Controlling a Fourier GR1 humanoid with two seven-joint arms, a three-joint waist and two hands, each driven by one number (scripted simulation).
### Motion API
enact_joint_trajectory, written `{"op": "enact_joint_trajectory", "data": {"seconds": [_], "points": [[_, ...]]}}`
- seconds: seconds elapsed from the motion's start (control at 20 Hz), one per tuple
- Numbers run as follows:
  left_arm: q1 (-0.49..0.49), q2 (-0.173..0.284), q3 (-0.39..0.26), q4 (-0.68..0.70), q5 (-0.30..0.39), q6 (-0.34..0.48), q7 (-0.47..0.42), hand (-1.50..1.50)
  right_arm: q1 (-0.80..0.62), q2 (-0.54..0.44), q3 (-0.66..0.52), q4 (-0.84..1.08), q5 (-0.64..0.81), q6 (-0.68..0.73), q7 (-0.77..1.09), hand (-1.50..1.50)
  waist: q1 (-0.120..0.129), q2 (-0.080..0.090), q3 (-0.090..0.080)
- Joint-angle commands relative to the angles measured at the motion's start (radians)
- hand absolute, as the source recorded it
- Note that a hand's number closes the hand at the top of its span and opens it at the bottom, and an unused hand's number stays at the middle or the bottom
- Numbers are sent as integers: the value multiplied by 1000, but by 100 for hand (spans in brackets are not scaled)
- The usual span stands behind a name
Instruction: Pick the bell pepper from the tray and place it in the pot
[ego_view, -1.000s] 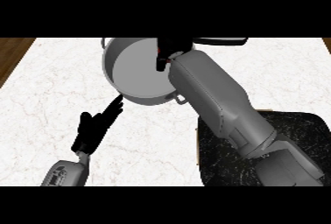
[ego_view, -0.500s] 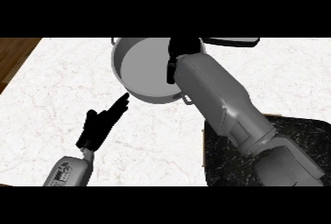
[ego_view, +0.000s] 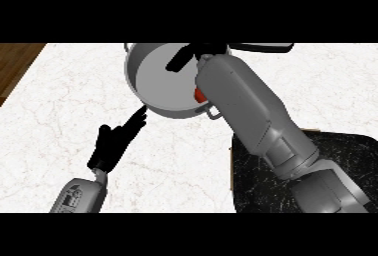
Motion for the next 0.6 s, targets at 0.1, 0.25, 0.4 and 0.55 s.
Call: {"op": "enact_joint_trajectory", "data": {"seconds": [0.1,0.25,0.4,0.55], "points": [[24,11,16,4,20,-18,-6,0,13,0,-78,-38,-74,-332,-71,-150,-22,-11,-2],[34,-5,9,11,-2,12,-11,0,-8,0,-125,-46,-97,-435,-117,-150,-51,-16,-1],[25,-11,35,11,5,33,-7,0,58,0,-144,-65,-168,-464,-246,-150,-71,-19,-1],[72,14,42,-27,12,15,-13,0,56,0,-234,-88,-216,-451,-340,-150,-88,-24,-1]]}}
